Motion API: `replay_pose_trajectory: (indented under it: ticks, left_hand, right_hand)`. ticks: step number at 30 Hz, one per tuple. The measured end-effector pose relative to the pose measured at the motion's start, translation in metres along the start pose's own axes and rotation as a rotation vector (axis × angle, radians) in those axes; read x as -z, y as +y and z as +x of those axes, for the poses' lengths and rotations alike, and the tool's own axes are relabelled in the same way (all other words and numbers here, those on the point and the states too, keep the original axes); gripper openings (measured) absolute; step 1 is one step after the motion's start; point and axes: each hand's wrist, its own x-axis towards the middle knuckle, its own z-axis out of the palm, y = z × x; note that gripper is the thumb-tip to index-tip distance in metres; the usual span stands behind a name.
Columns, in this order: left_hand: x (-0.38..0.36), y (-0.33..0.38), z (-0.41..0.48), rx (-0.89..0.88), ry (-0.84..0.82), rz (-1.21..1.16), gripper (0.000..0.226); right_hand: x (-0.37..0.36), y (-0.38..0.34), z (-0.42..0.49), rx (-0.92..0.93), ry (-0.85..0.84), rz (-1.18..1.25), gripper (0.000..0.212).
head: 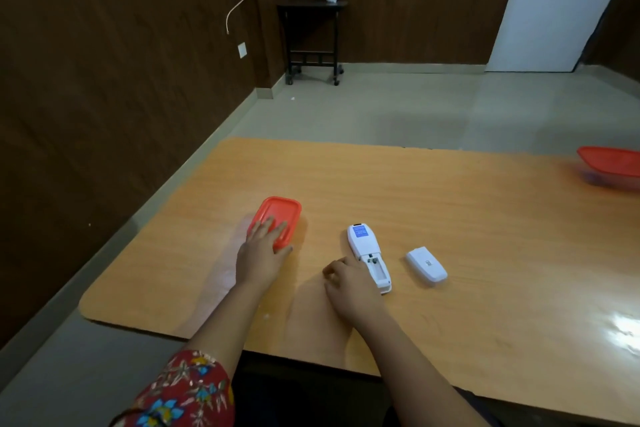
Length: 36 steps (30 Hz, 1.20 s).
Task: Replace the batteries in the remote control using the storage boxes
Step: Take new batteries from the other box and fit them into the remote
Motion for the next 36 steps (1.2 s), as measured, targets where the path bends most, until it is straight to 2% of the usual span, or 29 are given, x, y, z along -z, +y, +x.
replay_pose_trajectory:
  ticks: [5, 9, 12, 15, 17, 21, 24, 31, 36]
  left_hand:
    - [0.001, 0.002, -0.052, -0.140, 0.015, 0.077, 0.058]
    - [0.002, -0.003, -0.086, -0.207, 0.013, 0.172, 0.058]
    - [0.001, -0.006, -0.100, -0.288, 0.081, 0.109, 0.055]
    - [0.000, -0.006, -0.104, -0.286, 0.136, -0.026, 0.043]
    - [-0.001, -0.006, -0.104, -0.300, 0.185, -0.071, 0.043]
    - [0.000, -0.003, -0.102, -0.342, 0.251, -0.211, 0.041]
    - [-0.003, 0.000, -0.101, -0.372, 0.282, -0.189, 0.037]
    - [-0.008, 0.007, -0.101, -0.354, 0.291, -0.205, 0.037]
    - [-0.006, 0.006, -0.100, -0.311, 0.302, -0.319, 0.036]
  right_hand:
    - [0.000, -0.001, 0.001, -0.023, -0.032, 0.020, 0.037]
    - [-0.001, -0.003, -0.003, -0.008, -0.059, -0.040, 0.053]
    - [-0.002, -0.006, -0.005, 0.020, -0.094, -0.062, 0.074]
    - [-0.003, -0.007, -0.007, 0.022, -0.152, -0.073, 0.104]
    - [-0.004, -0.008, -0.007, 0.030, -0.158, -0.070, 0.113]
    - [-0.008, -0.010, -0.006, 0.086, -0.118, -0.092, 0.112]
    - [-0.014, -0.011, -0.007, 0.075, -0.052, -0.085, 0.105]
    - [-0.022, -0.012, -0.006, 0.052, 0.060, 0.002, 0.106]
    - [-0.023, -0.012, -0.008, 0.038, 0.054, 0.014, 0.116]
